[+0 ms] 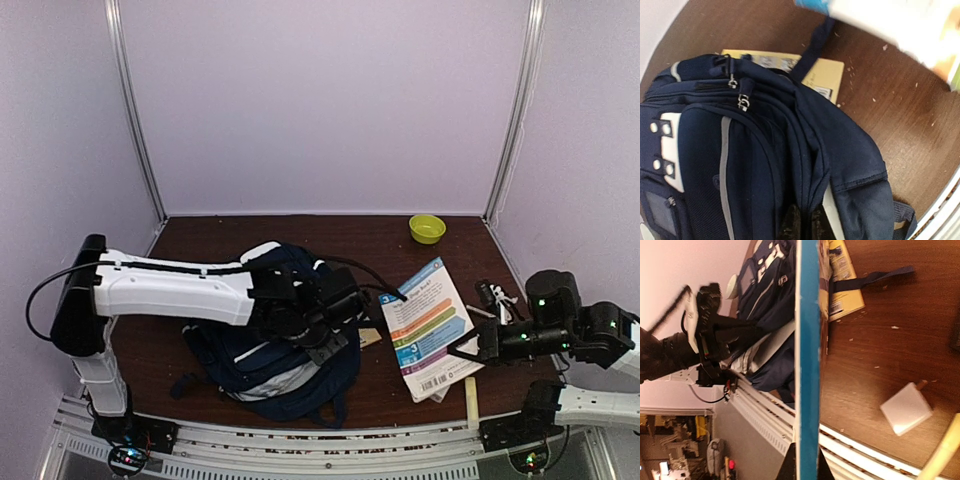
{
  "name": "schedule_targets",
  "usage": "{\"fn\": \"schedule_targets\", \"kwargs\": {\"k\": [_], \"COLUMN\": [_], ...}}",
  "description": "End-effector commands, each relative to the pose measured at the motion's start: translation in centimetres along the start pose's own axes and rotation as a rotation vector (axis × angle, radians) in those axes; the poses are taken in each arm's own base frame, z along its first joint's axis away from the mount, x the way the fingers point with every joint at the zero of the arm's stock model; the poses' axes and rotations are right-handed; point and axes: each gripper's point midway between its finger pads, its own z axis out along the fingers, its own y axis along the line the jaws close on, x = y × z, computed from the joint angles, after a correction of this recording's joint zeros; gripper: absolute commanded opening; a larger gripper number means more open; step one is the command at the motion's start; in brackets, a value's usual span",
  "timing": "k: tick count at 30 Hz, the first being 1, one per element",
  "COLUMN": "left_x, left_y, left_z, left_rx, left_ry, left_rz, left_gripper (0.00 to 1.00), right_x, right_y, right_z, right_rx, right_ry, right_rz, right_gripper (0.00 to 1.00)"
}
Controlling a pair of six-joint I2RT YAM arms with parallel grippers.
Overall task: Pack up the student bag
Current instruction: Grab the largest pocket of the student bag, then place the book in the largest pocket of the bag.
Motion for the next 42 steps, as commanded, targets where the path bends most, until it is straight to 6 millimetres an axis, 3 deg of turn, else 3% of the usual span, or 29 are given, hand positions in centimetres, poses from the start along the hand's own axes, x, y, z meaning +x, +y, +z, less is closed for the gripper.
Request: {"fn": "schedule_targets", "kwargs": {"k": [1, 3, 8, 15, 24, 31, 36, 42], "left_x": [-5.0, -5.6, -5.9, -6.4, -6.7, -6.4, -6.3, -6.0], "left_y": [5.3, 5.9, 7.1, 6.9, 6.4, 5.9, 5.8, 6.2], "left_z": [-8.6, -10.0, -11.6, -13.0, -13.1, -13.1, -13.5, -13.9], "left_rx": [-0.116, -0.112, -0.136, -0.080, -0.049, -0.017, -0.006, -0.012], "left_ry": [-0.257, -0.311, -0.368, -0.456, -0.471, -0.473, -0.479, -0.492], "left_rz": [-0.192, -0.229, -0.283, -0.291, -0.270, -0.266, -0.267, -0.277], "left_gripper": [0.00, 0.00, 0.00, 0.00, 0.00, 0.00, 0.00, 0.00], "right_x": [1.5, 2.6, 3.2, 3.4, 3.4, 1.3, -2.1, -5.9], "right_y": [6.3, 6.5, 7.2, 11.3, 13.6, 17.0, 18.4, 18.2], "right_z": [1.3, 2.5, 3.7, 4.7, 9.8, 13.3, 15.7, 18.7], "right_rx": [-0.356, -0.392, -0.430, -0.625, -0.629, -0.697, -0.724, -0.656], "right_ry": [0.140, 0.207, 0.261, 0.305, 0.406, 0.431, 0.379, 0.279], "right_rz": [0.011, 0.037, 0.046, 0.081, 0.113, 0.035, 0.044, 0.049], "right_gripper": [0.00, 0.00, 0.00, 0.00, 0.00, 0.00, 0.00, 0.00]}}
